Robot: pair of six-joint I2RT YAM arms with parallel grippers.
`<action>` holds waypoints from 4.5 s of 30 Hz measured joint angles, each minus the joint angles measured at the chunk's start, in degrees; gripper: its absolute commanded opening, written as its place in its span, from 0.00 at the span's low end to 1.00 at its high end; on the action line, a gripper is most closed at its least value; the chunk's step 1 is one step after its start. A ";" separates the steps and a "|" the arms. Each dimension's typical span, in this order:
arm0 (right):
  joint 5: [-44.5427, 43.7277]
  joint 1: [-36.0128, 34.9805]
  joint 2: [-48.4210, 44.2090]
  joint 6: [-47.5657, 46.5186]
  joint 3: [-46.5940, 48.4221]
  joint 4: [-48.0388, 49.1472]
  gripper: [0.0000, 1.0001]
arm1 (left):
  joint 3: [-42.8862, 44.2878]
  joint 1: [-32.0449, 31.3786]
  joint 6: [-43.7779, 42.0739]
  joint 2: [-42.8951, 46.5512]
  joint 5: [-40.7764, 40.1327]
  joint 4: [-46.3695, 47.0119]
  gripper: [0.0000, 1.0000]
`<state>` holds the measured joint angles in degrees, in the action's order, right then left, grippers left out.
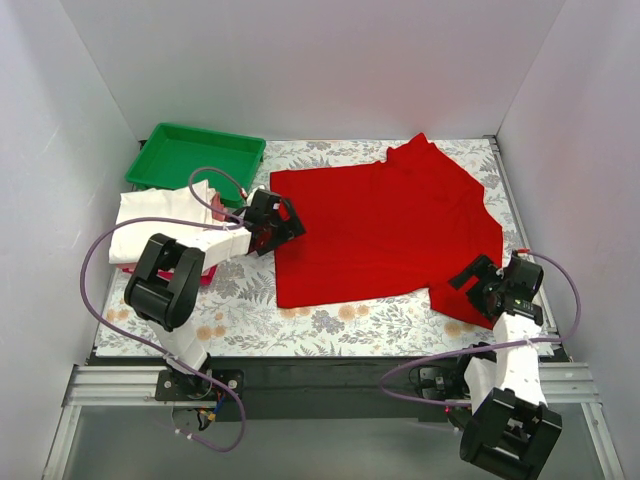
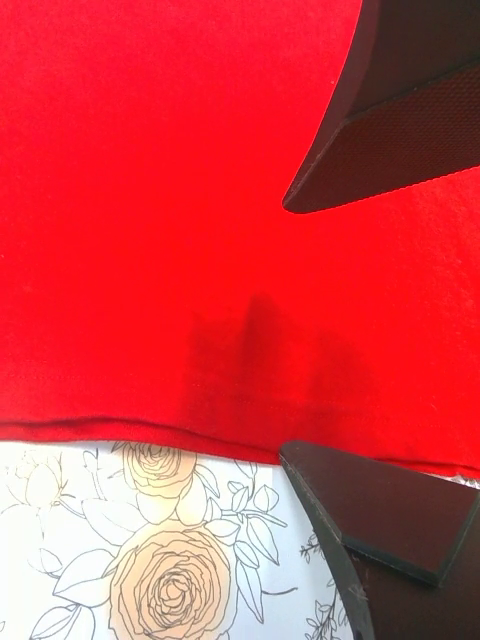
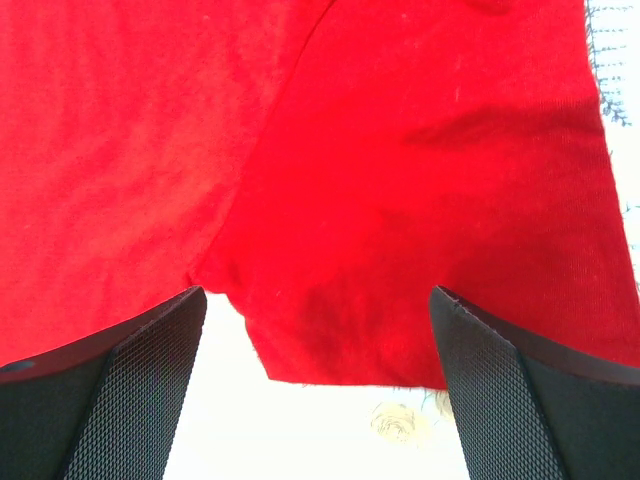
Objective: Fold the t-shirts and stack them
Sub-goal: Flatten the tshirt out, then fold the tshirt
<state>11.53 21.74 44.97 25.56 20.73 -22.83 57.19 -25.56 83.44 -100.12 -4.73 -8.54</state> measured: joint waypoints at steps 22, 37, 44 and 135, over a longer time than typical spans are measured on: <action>-1.66 1.40 -1.14 3.23 6.78 -4.24 0.98 | -23.76 -12.52 13.66 36.54 2.23 -17.20 0.92; -1.95 1.51 -1.18 2.95 6.80 -6.32 0.98 | -28.89 -14.16 22.69 33.79 0.33 -15.32 0.50; -1.92 1.44 -1.05 2.54 6.80 -7.15 0.97 | -28.83 -14.21 25.09 31.36 -3.04 -12.57 0.21; -14.67 -48.83 11.26 10.19 11.82 -31.32 0.01 | -27.50 0.35 20.68 40.65 -13.66 -24.13 0.00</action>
<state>-3.14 -27.09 56.23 35.75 32.56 -54.15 29.69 -25.21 104.12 -59.46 -18.39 -32.67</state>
